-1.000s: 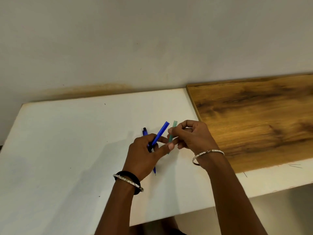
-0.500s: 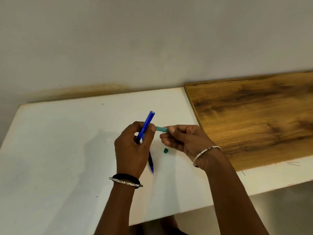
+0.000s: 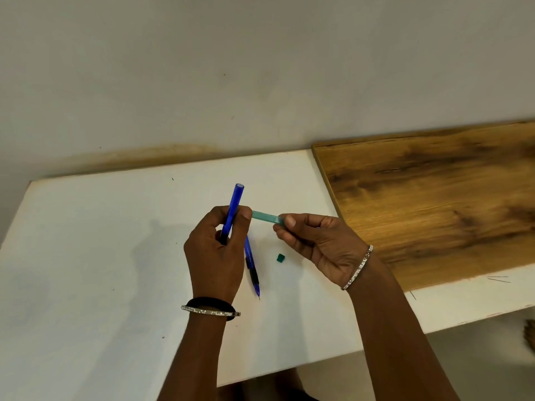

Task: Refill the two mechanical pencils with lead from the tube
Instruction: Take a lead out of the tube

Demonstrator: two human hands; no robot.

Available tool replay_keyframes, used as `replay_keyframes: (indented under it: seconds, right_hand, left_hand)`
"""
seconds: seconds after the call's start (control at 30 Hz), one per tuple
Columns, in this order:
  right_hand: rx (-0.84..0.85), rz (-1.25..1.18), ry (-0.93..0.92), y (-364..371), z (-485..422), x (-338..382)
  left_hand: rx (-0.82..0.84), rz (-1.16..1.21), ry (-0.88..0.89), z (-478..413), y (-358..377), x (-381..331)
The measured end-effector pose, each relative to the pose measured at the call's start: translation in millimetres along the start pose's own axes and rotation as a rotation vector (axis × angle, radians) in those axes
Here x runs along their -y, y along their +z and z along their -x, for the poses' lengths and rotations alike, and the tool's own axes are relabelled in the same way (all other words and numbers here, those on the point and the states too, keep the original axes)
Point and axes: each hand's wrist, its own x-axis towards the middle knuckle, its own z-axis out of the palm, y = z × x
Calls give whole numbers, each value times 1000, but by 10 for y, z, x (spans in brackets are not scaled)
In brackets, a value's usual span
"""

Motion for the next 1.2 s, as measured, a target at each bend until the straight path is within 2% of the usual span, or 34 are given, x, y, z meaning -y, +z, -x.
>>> replay_keyframes:
  seconds: [0.13,0.33,0.6,0.87,1.2]
  right_hand:
    - [37,-31,-1,2,6,17]
    - [-2,-4,-15,3,-7,17]
    - [24,23,17,-9,-15,-16]
    - [185,130,138,39,3,-49]
    - [229,122,180,87,-12,-92]
  left_hand:
    - [-16,13,-18,-11,4,19]
    - [-26,15,2,-17,14,34]
    - [-1,-76,261,34,18,-57]
    - [-101,-24,221,27,7,-83]
    - [-15,-28,242,43,-3,-96]
